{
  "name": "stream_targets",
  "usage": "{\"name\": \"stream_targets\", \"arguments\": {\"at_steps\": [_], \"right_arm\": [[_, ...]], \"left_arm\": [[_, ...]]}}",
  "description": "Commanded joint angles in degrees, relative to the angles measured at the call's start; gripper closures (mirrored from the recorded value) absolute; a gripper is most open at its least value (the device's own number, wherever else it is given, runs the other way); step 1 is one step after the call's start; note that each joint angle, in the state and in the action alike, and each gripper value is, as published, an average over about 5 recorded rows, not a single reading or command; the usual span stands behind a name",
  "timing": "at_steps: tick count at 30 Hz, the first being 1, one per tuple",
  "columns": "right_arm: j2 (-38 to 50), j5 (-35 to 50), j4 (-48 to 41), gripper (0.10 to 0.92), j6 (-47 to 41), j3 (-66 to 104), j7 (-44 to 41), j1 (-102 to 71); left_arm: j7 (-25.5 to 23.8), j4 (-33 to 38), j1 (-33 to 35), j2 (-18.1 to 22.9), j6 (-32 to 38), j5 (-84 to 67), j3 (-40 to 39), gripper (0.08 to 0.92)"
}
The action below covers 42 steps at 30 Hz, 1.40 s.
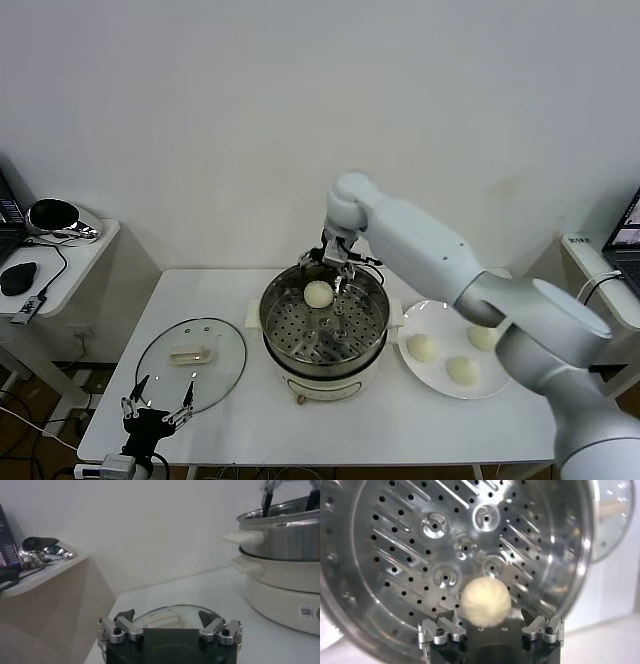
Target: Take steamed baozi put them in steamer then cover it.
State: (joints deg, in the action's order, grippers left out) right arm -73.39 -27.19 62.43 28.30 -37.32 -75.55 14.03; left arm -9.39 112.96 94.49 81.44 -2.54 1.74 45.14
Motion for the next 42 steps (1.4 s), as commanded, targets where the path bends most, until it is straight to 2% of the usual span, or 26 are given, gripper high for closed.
{"name": "stream_targets", "arguments": {"at_steps": [1, 3, 6, 11, 16, 26, 34, 42], "right_arm": [[17.07, 18.54, 16.39, 0.203, -30.22, -2.27, -1.84, 5.92], [21.51, 21.77, 18.48, 0.203, -37.69, -2.09, -1.85, 6.49], [26.71, 23.41, 19.86, 0.203, -44.35, -1.06, -1.85, 6.32], [35.7, 19.75, 22.1, 0.203, -49.74, -0.93, -0.97, 3.41], [40.59, 19.54, 23.68, 0.203, -50.63, 0.43, -0.68, -2.04], [38.09, 14.54, 22.11, 0.203, -49.32, 5.56, 2.51, -17.11], [34.85, 12.36, 20.5, 0.203, -48.53, 5.59, 3.48, -21.55], [31.04, 11.63, 16.12, 0.203, -48.14, 5.42, 8.9, -23.88]], "left_arm": [[-0.12, 1.15, 0.09, -0.41, -0.27, -0.29, 0.16, 0.177], [-0.21, 1.46, 0.1, -0.61, -0.42, -0.37, 0.13, 0.177], [-0.27, 1.53, 0.12, -0.96, -0.56, -0.45, -0.06, 0.177], [-0.37, 2.02, 0.41, -1.74, -0.74, -0.81, -0.6, 0.177], [-0.68, 2.32, 0.3, -1.61, -1.76, -1.43, -0.97, 0.177], [-0.75, 3.17, 1.3, -0.8, -2.06, -0.64, -1.81, 0.177], [-0.78, 3.09, 1.52, -0.83, -2.17, -0.57, -1.28, 0.177], [-0.79, 2.33, 1.32, -0.58, -2.17, -0.3, -1.44, 0.177]]}}
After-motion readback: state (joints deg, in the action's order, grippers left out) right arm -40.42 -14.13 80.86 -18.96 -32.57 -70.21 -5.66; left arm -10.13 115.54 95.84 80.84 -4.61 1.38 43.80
